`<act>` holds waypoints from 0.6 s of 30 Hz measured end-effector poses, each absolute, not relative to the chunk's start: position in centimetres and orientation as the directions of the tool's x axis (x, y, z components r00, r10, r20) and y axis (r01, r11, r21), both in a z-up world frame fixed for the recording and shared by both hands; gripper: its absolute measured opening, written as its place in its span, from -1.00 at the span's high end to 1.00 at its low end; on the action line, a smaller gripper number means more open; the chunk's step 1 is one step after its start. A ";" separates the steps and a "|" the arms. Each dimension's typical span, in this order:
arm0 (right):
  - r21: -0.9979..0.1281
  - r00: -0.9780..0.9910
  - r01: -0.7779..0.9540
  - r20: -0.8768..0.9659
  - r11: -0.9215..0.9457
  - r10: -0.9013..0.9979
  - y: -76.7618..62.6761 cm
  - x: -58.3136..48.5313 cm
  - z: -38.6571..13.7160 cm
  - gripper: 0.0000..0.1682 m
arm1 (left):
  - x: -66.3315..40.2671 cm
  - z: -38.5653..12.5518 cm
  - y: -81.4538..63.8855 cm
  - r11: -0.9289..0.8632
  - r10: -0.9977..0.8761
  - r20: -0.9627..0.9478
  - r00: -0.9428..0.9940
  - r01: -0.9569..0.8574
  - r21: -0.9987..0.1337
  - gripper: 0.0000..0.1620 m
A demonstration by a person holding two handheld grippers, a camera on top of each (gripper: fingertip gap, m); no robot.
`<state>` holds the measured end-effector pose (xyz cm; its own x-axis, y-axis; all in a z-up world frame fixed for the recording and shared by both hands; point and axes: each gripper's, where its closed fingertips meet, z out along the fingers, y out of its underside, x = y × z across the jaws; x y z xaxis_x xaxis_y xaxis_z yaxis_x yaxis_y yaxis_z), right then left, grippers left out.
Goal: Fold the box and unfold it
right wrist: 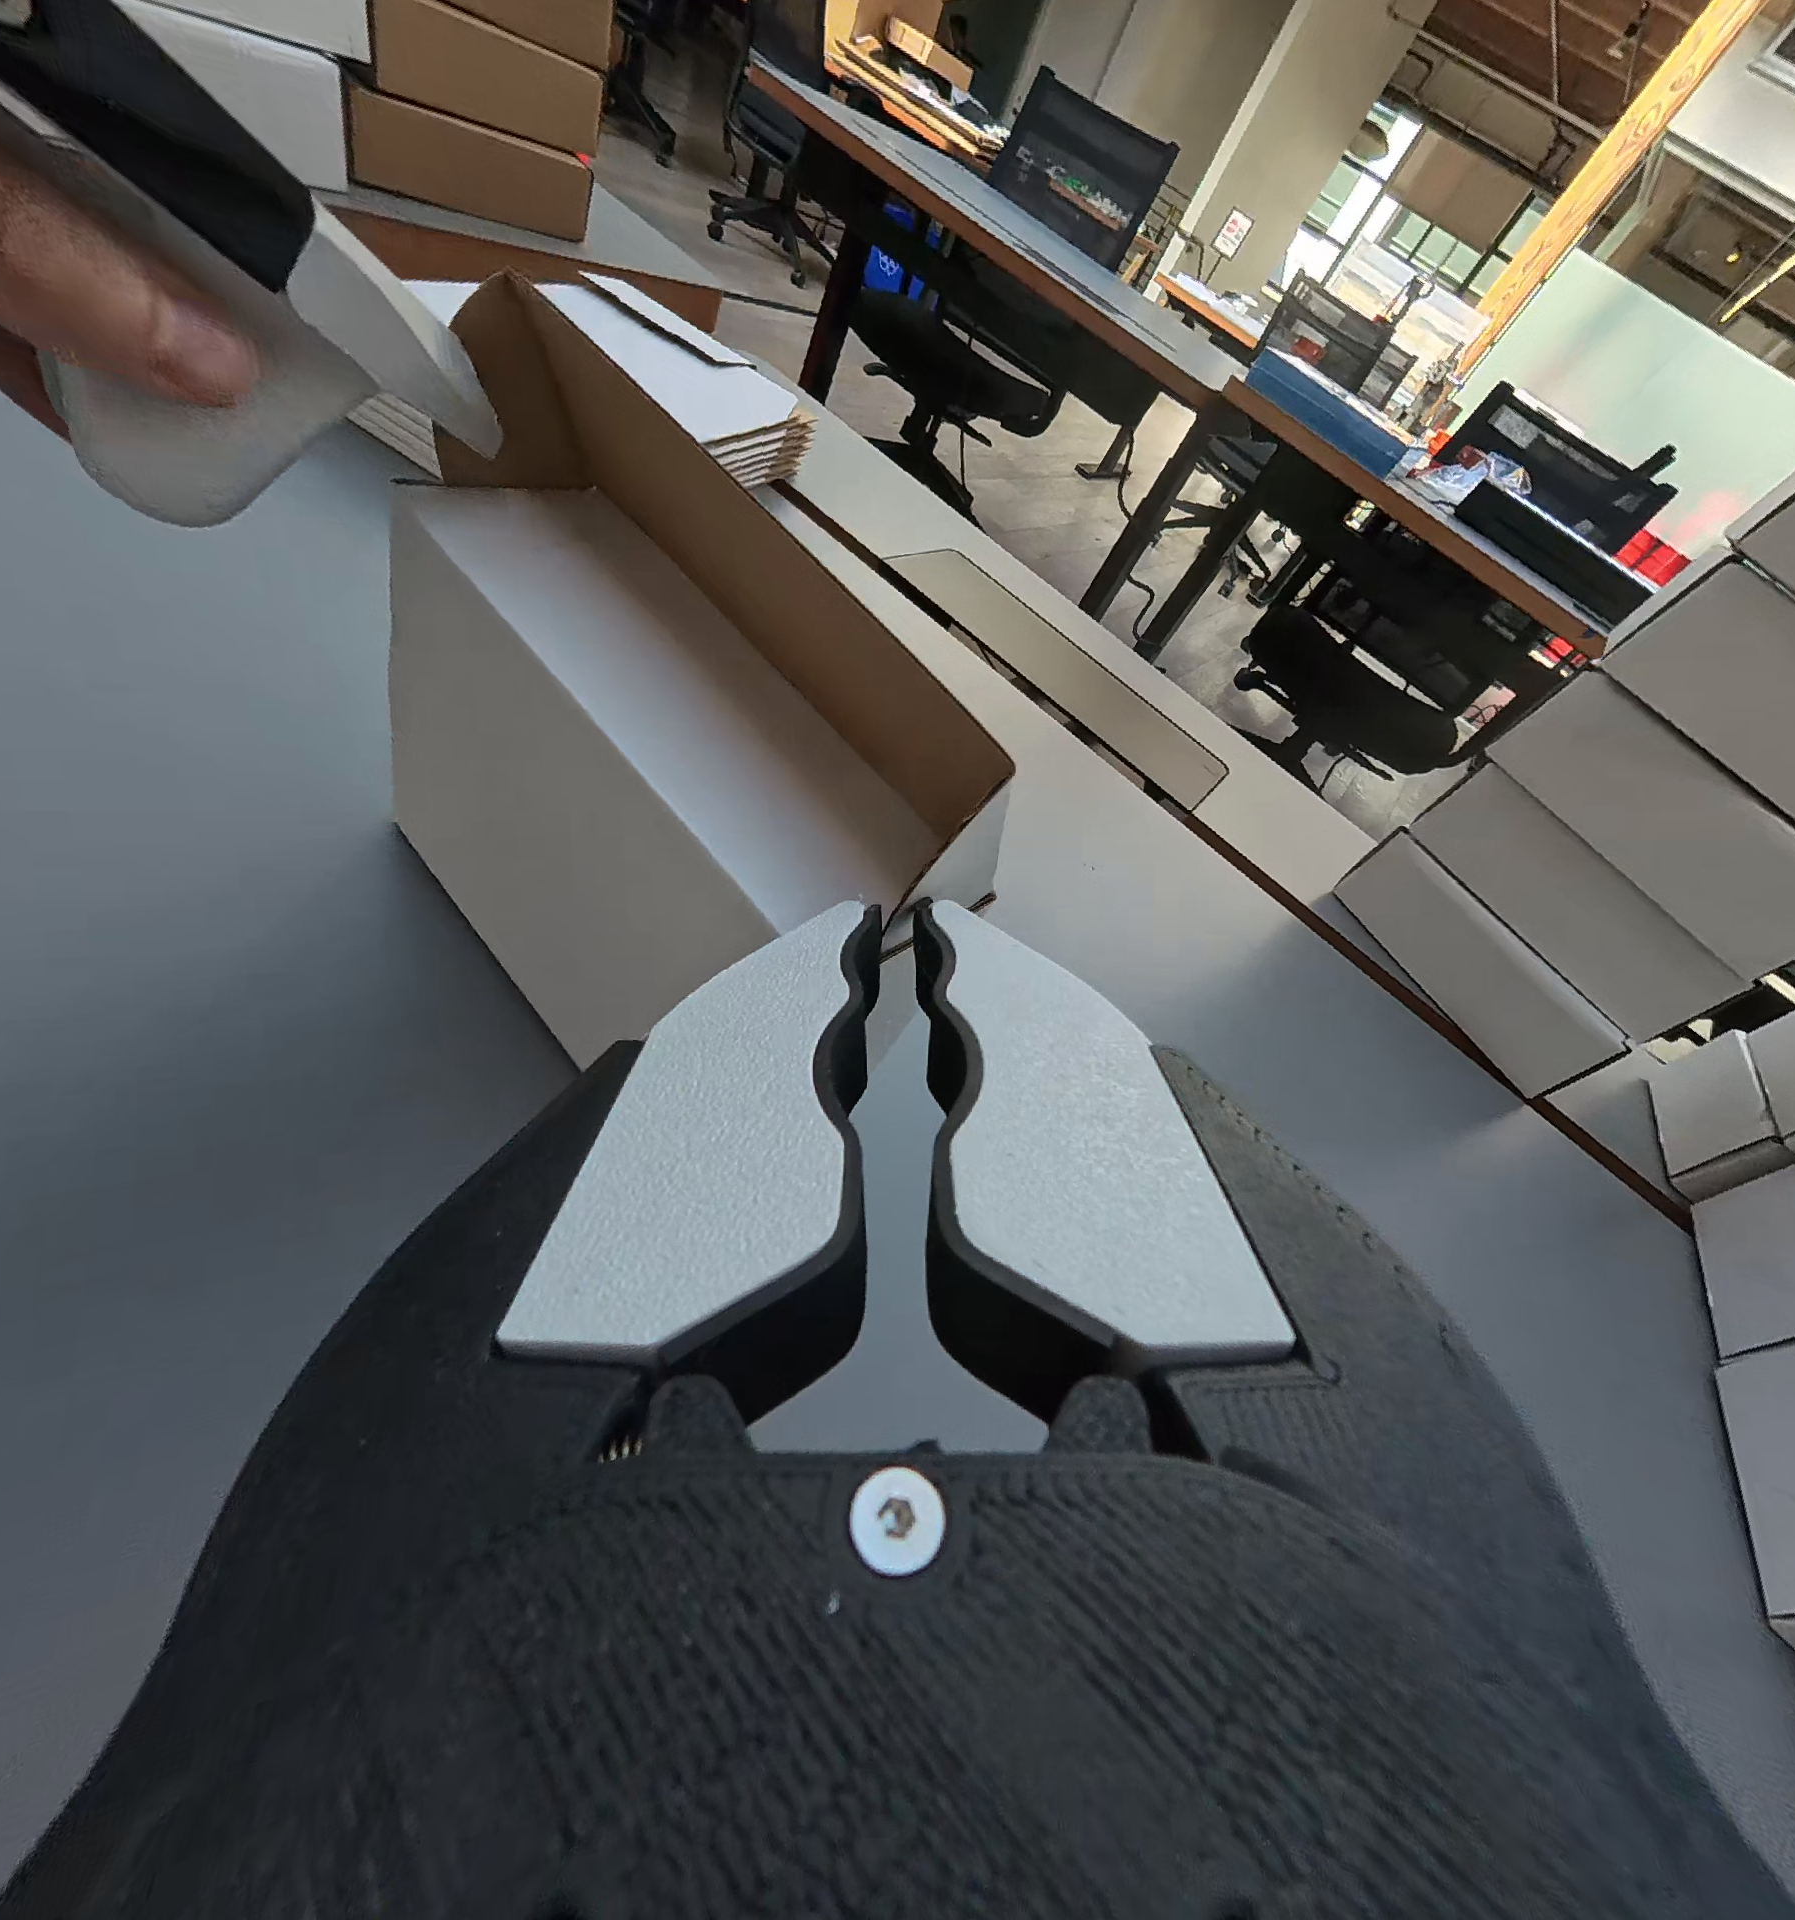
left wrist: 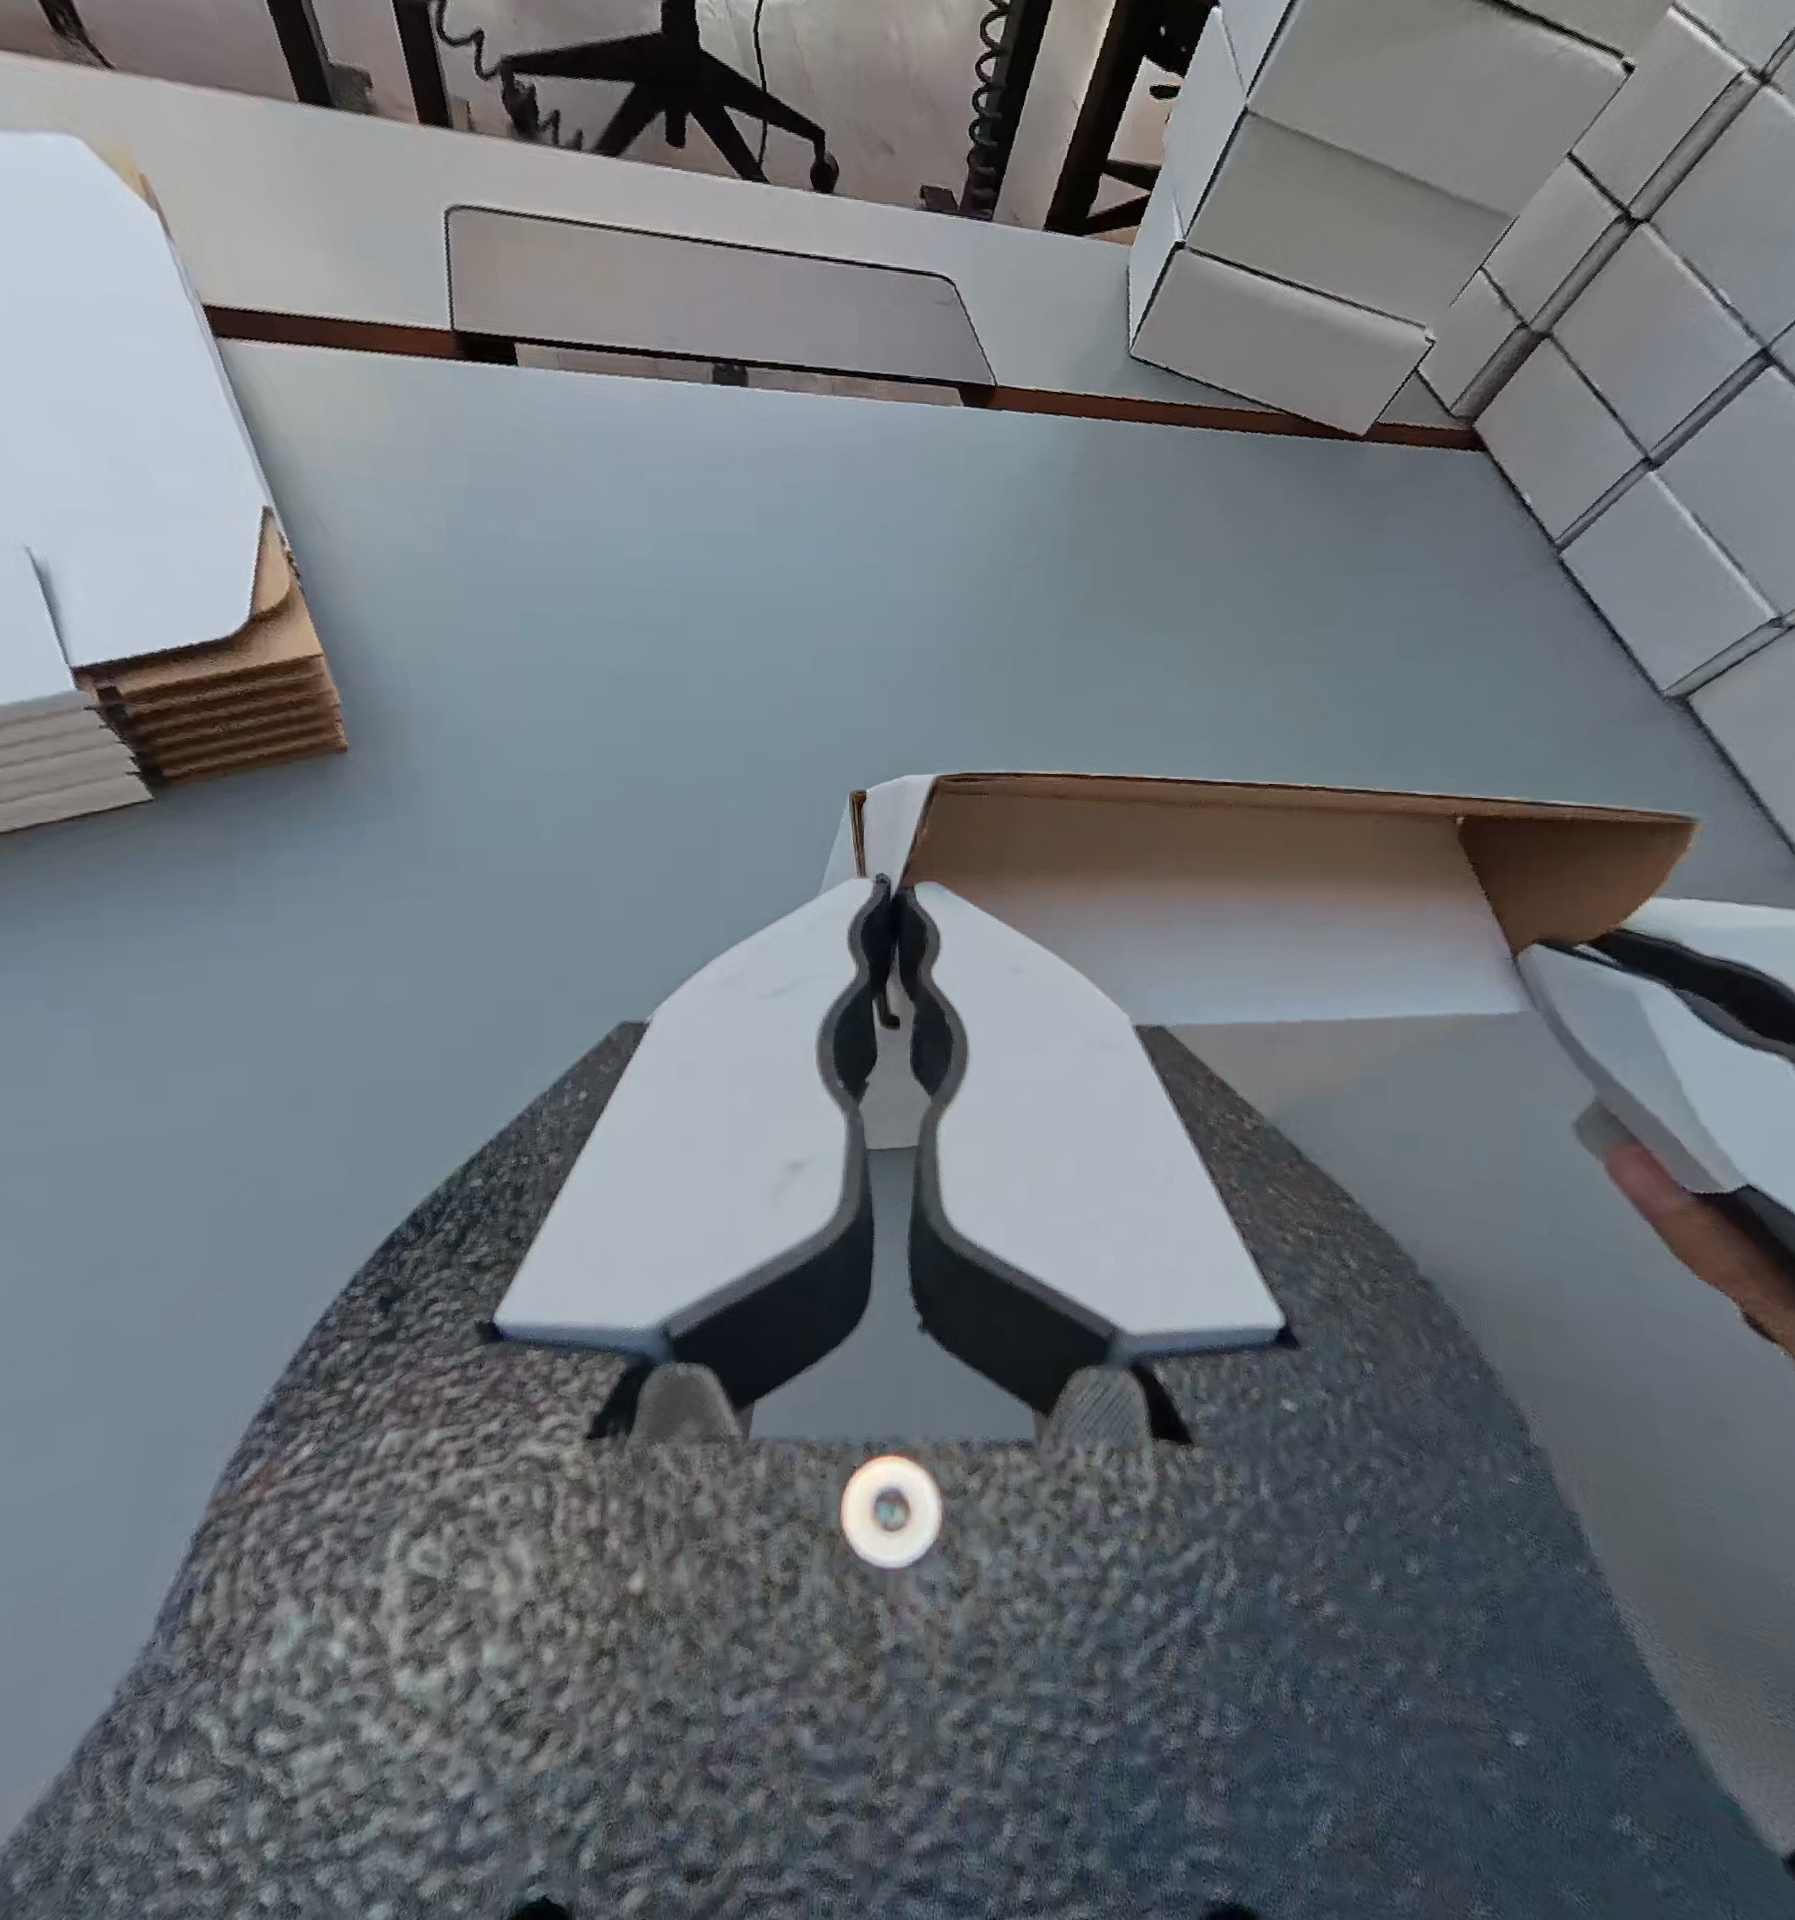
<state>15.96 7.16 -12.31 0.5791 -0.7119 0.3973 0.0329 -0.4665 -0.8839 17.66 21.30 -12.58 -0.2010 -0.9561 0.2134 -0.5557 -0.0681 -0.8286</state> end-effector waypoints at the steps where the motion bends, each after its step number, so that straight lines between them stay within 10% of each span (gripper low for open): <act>1: -0.894 0.588 0.036 0.380 -0.447 -0.713 7.2 15.8 -12.3 0.92 | 17.4 -12.8 21.4 -0.030 -0.965 0.164 -0.204 -0.534 -0.845 0.99; 12: -0.932 0.627 0.193 0.358 -0.308 -0.692 6.0 15.1 -6.7 1.00 | 17.3 -13.0 21.6 0.063 -0.992 -0.009 -0.128 -0.422 -0.904 0.98; 18: -0.811 0.627 0.197 0.536 -0.551 -0.565 7.2 18.7 -6.4 1.00 | 17.3 -13.0 21.6 0.107 -0.989 -0.052 -0.138 -0.427 -0.898 0.98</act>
<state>18.73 7.20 -6.44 0.6271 -0.5653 0.5358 0.1966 -0.5507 -0.8112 17.25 21.59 -13.03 -0.1380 -0.9891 -0.0523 -0.4271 0.1070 -0.8979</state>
